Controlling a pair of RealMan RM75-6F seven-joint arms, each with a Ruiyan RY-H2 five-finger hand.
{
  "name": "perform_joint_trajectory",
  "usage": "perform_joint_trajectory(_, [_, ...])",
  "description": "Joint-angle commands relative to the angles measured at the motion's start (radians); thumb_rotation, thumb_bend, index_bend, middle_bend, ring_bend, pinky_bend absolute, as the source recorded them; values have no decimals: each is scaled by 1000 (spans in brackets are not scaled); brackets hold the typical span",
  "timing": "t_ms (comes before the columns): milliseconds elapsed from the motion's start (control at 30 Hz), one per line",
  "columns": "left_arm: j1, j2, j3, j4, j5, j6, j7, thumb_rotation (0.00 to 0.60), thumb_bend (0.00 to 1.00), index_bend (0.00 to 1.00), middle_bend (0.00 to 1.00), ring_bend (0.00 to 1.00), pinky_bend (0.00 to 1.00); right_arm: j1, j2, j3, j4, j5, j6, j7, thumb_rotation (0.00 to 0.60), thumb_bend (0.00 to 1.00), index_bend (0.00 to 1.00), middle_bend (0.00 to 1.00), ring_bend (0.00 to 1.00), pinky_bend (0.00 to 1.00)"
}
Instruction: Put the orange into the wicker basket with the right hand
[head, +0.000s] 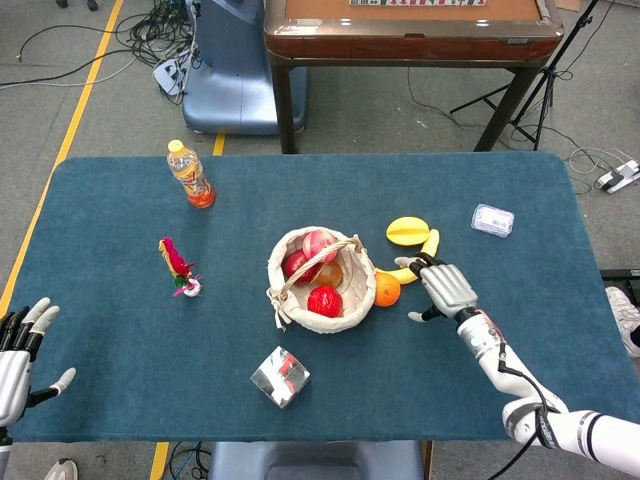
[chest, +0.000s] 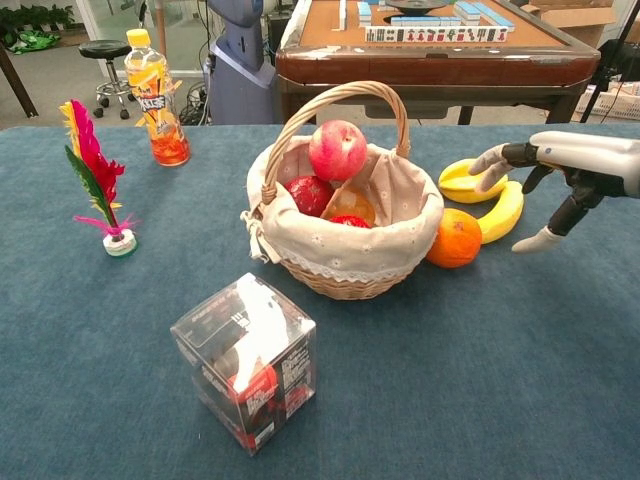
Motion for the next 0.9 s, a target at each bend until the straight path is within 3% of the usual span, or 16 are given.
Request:
perform_joint_trajectory(33, [3, 2, 0, -1, -1, 4, -1, 600, 219, 126, 42, 19, 16, 20, -32, 2, 27, 20, -15, -6, 600, 94, 178, 220, 89, 248])
perform_joint_trajectory(400, [15, 6, 2, -1, -4, 14, -1, 600, 219, 126, 42, 19, 16, 58, -138, 1, 142, 32, -26, 23, 600, 95, 213, 241, 108, 248])
perform_joint_trajectory(900, [16, 9, -1, 2, -7, 8, -6, 600, 220, 126, 42, 19, 16, 75, -214, 1, 253, 10, -16, 73, 600, 167, 350, 320, 179, 289])
